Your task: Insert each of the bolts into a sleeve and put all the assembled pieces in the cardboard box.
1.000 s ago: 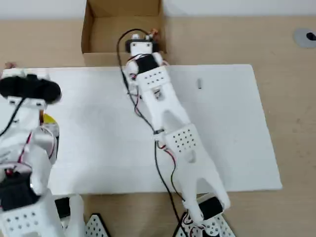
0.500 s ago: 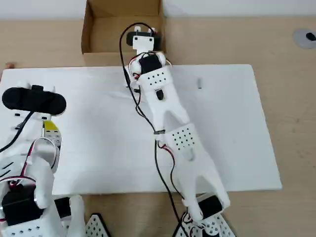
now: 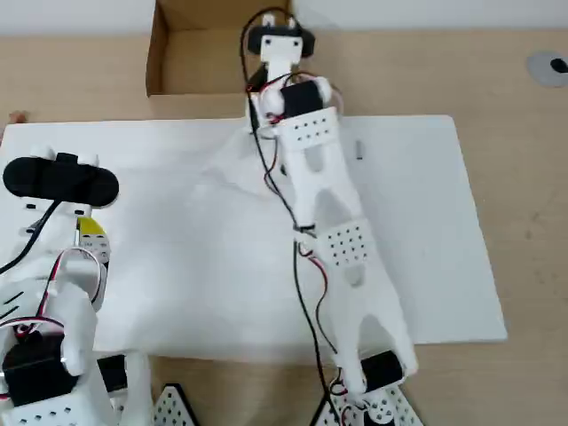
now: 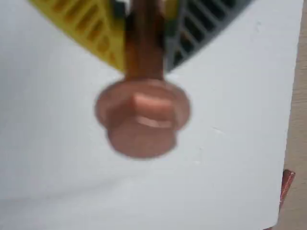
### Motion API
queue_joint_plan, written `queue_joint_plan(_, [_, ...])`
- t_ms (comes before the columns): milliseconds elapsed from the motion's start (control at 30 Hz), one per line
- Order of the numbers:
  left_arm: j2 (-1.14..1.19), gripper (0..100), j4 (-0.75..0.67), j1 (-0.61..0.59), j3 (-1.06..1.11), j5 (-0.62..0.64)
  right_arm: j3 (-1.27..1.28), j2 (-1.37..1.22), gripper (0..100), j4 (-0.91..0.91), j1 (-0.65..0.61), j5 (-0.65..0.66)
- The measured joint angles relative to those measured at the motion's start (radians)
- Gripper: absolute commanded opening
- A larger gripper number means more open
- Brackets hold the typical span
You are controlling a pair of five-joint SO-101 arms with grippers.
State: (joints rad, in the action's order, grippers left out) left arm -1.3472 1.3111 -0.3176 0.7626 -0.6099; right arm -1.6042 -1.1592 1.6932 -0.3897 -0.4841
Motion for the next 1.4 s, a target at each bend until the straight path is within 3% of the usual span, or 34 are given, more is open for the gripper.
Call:
queue_joint_plan(300, [-0.003,1,0.08,0.0,-0.025,0.0,0.028,0.051,1.2,0.081,0.011,0.218])
queue_joint_plan(533, [-0.003,1,0.143,0.0,-0.032,0.0,0.325,0.069,1.7,0.081,-0.028,0.308])
queue_joint_plan(767, [-0.003,1,0.167,0.0,-0.032,0.0,0.405,0.071,26.8,0.081,-0.031,0.322])
queue_joint_plan(867, [-0.003,1,0.167,0.0,-0.032,0.0,0.408,0.071,31.6,0.081,-0.031,0.367])
queue_joint_plan(1233, [-0.003,1,0.167,0.0,-0.032,-0.002,0.411,0.071,30.4,0.081,-0.031,0.384])
queue_joint_plan(1400, [-0.003,1,0.167,0.0,-0.032,-0.002,0.414,0.071,12.8,0.081,-0.031,0.384])
